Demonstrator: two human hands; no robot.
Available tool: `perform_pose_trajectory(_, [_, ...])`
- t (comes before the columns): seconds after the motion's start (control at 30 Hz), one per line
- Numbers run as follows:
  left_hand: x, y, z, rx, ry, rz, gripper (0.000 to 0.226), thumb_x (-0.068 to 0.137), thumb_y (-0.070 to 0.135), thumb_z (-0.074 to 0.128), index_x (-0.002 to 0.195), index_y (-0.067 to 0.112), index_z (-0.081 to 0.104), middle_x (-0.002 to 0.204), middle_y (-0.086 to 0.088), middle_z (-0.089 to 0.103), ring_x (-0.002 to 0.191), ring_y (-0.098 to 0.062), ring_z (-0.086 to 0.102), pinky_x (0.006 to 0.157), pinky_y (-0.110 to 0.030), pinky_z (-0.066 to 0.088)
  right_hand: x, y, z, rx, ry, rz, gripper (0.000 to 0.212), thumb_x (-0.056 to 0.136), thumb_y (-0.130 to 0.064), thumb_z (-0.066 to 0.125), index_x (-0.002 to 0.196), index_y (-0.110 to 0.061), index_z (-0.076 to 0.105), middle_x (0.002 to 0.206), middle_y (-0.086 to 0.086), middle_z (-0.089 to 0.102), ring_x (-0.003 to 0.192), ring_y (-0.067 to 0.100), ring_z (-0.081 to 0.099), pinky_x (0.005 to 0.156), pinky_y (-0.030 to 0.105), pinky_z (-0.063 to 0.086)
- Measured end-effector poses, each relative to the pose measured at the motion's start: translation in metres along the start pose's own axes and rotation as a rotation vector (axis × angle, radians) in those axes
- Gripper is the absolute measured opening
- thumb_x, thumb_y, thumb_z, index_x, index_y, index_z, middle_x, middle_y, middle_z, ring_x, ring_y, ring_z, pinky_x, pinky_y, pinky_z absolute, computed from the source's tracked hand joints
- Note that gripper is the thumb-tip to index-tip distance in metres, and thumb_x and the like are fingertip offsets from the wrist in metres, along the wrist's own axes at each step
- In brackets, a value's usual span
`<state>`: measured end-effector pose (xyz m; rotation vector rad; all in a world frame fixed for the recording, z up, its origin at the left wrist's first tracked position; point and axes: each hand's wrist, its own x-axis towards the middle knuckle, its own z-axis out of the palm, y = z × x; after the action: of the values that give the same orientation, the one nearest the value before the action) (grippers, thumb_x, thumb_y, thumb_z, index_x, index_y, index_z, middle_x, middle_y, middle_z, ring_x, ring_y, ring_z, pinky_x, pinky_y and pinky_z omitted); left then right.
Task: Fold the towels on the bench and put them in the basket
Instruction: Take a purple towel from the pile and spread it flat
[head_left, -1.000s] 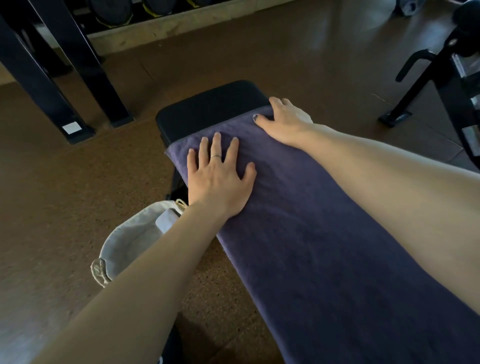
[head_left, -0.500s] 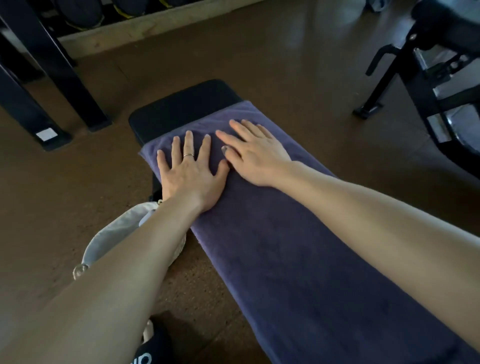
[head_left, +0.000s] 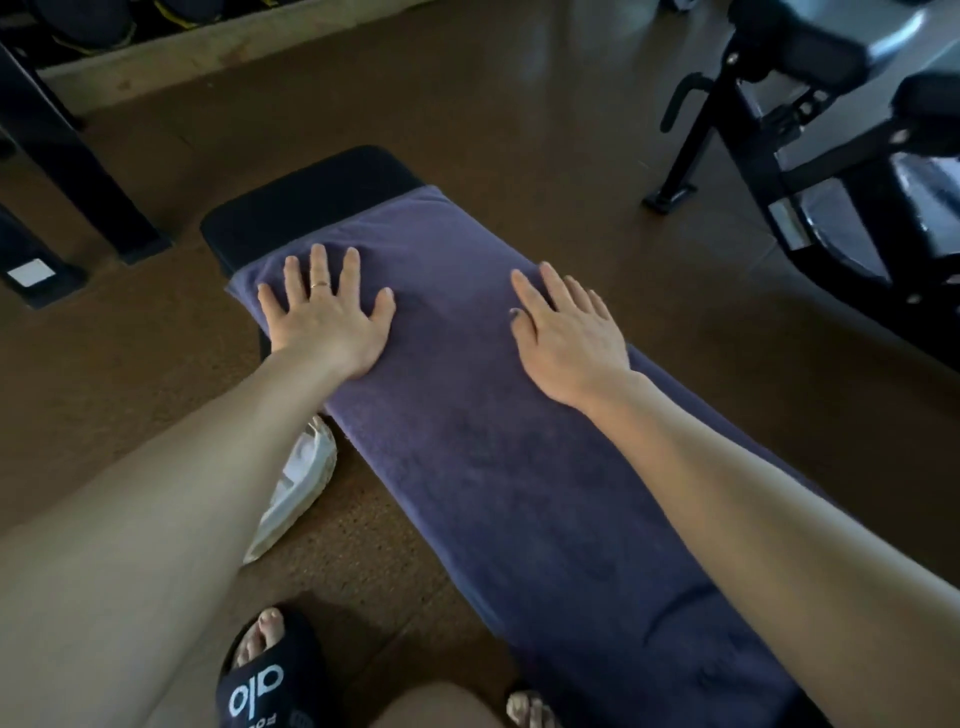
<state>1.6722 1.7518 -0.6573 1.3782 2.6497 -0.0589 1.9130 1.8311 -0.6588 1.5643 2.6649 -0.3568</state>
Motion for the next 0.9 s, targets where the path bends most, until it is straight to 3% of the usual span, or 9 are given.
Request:
perform_pose_trajectory(0.1, [-0.029, 0.024, -0.012, 0.059, 0.017, 0.035, 0.073, 0.104, 0.06, 0.015, 0.164, 0.023, 0.0, 0.171, -0.012, -0.008, 0.156, -0.035, -0.01, 0.125, -0.057, -0.005, -0.046, 0.015, -0.007, 0.023, 0.065, 0.166, 0.061, 0.109, -0.05, 0.017, 0.165, -0.026, 0.006, 0.172, 0.008, 0.007, 0.158, 0.029, 0.005, 0.127, 0.045, 0.005])
perform_pose_trajectory(0.2, [-0.086, 0.077, -0.016, -0.027, 0.044, 0.268, 0.067, 0.106, 0.055, 0.018, 0.164, 0.028, 0.0, 0.171, -0.006, -0.009, 0.157, -0.028, -0.013, 0.125, -0.052, -0.008, -0.095, -0.004, -0.005, 0.122, 0.105, 0.043, 0.059, 0.109, -0.047, 0.02, 0.164, -0.027, 0.01, 0.171, 0.007, 0.009, 0.158, 0.026, 0.006, 0.127, 0.043, 0.003])
perform_pose_trajectory(0.3, [-0.141, 0.104, 0.001, -0.057, -0.08, 0.404, 0.066, 0.105, 0.057, 0.019, 0.164, 0.033, 0.001, 0.171, 0.001, -0.011, 0.157, -0.023, -0.014, 0.126, -0.051, -0.007, -0.148, -0.003, 0.012, 0.075, 0.075, 0.022, 0.057, 0.11, -0.046, 0.017, 0.164, -0.03, 0.012, 0.172, 0.004, 0.006, 0.159, 0.024, 0.001, 0.127, 0.044, -0.001])
perform_pose_trajectory(0.47, [-0.165, 0.07, 0.021, -0.006, -0.139, 0.312, 0.071, 0.1, 0.069, 0.014, 0.162, 0.04, -0.006, 0.17, 0.004, -0.016, 0.157, -0.025, -0.015, 0.125, -0.053, -0.006, -0.209, 0.061, 0.019, 0.044, 0.095, 0.285, 0.058, 0.109, -0.048, 0.015, 0.164, -0.033, 0.008, 0.172, 0.003, 0.003, 0.158, 0.025, 0.0, 0.127, 0.044, -0.002])
perform_pose_trajectory(0.57, [-0.176, 0.067, 0.015, 0.022, -0.166, 0.225, 0.073, 0.101, 0.068, 0.016, 0.163, 0.034, -0.004, 0.171, -0.003, -0.014, 0.157, -0.032, -0.01, 0.126, -0.052, -0.001, -0.231, 0.08, 0.018, 0.047, 0.083, 0.404, 0.06, 0.108, -0.05, 0.014, 0.164, -0.029, 0.006, 0.172, 0.01, 0.003, 0.158, 0.03, 0.001, 0.128, 0.046, 0.003])
perform_pose_trajectory(0.63, [-0.19, 0.081, 0.01, 0.033, -0.15, 0.239, 0.074, 0.102, 0.067, 0.018, 0.163, 0.031, -0.004, 0.17, -0.007, -0.014, 0.157, -0.034, -0.009, 0.126, -0.053, 0.001, -0.231, 0.073, 0.013, 0.093, 0.086, 0.396, 0.061, 0.109, -0.05, 0.017, 0.164, -0.028, 0.004, 0.171, 0.013, 0.003, 0.158, 0.033, 0.001, 0.128, 0.048, 0.003])
perform_pose_trajectory(0.77, [-0.224, 0.108, 0.012, -0.011, -0.231, 0.416, 0.071, 0.1, 0.07, 0.019, 0.16, 0.043, -0.009, 0.17, 0.0, -0.019, 0.156, -0.025, -0.016, 0.125, -0.055, -0.005, -0.229, 0.062, 0.011, 0.123, 0.097, 0.259, 0.059, 0.109, -0.05, 0.017, 0.164, -0.032, 0.006, 0.172, 0.009, 0.005, 0.158, 0.029, 0.0, 0.127, 0.05, 0.0])
perform_pose_trajectory(0.9, [-0.228, 0.091, 0.022, 0.04, -0.263, 0.361, 0.08, 0.092, 0.082, 0.019, 0.157, 0.049, -0.015, 0.168, 0.005, -0.026, 0.155, -0.025, -0.022, 0.124, -0.054, -0.011, -0.249, 0.095, 0.015, 0.087, 0.054, 0.41, 0.062, 0.107, -0.054, 0.015, 0.164, -0.032, 0.005, 0.171, 0.012, 0.002, 0.158, 0.031, -0.001, 0.127, 0.048, 0.0])
